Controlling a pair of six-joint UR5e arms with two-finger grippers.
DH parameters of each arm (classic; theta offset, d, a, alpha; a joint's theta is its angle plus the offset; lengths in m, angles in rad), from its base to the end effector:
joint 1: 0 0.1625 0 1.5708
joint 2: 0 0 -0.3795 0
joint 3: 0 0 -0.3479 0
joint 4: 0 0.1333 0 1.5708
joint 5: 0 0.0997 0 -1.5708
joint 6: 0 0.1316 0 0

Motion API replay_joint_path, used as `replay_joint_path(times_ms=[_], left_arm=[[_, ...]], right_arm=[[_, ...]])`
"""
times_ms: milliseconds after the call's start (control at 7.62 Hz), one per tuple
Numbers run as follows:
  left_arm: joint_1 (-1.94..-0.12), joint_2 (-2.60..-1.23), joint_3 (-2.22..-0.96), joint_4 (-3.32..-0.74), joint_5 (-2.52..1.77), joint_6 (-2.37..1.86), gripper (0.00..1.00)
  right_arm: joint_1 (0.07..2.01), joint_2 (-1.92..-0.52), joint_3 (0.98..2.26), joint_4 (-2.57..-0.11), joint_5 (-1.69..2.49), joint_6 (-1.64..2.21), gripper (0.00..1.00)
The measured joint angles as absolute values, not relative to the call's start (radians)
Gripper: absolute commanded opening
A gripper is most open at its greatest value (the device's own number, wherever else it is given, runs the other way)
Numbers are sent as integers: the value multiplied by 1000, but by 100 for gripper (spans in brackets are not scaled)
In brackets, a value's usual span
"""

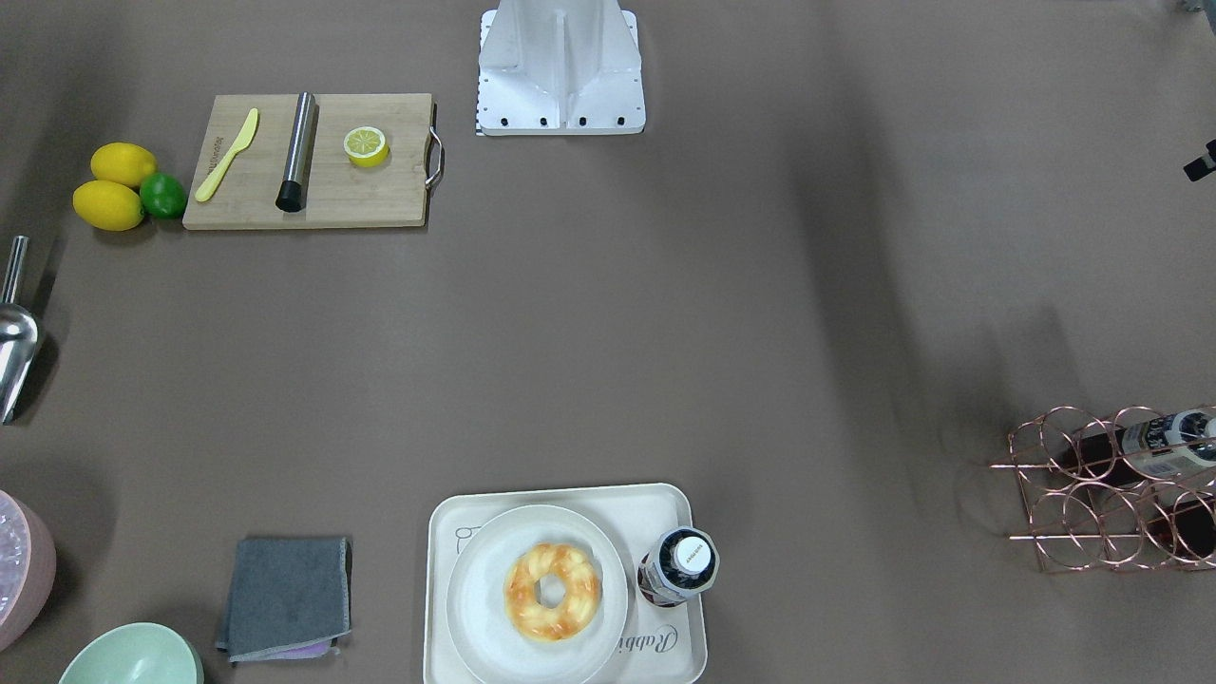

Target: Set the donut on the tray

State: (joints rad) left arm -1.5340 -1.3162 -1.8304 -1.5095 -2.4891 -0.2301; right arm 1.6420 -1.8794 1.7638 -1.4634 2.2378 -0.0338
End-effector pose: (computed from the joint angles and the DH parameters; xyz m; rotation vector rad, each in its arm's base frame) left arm -0.0159 -0.3482 0.6134 -0.1743 0.9046 -0.2053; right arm 0.0752 -0.3246 0.6684 0.0271 -0.6665 0.0387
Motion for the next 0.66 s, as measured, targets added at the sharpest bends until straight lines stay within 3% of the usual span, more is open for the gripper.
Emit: replay_joint_path(times_ms=[657], left_arm=[[-1534,-1316,-1830,-1509,-2490,-230,99]], right_arm=[[1646,-1881,1766,-1463,2246,-34,100]])
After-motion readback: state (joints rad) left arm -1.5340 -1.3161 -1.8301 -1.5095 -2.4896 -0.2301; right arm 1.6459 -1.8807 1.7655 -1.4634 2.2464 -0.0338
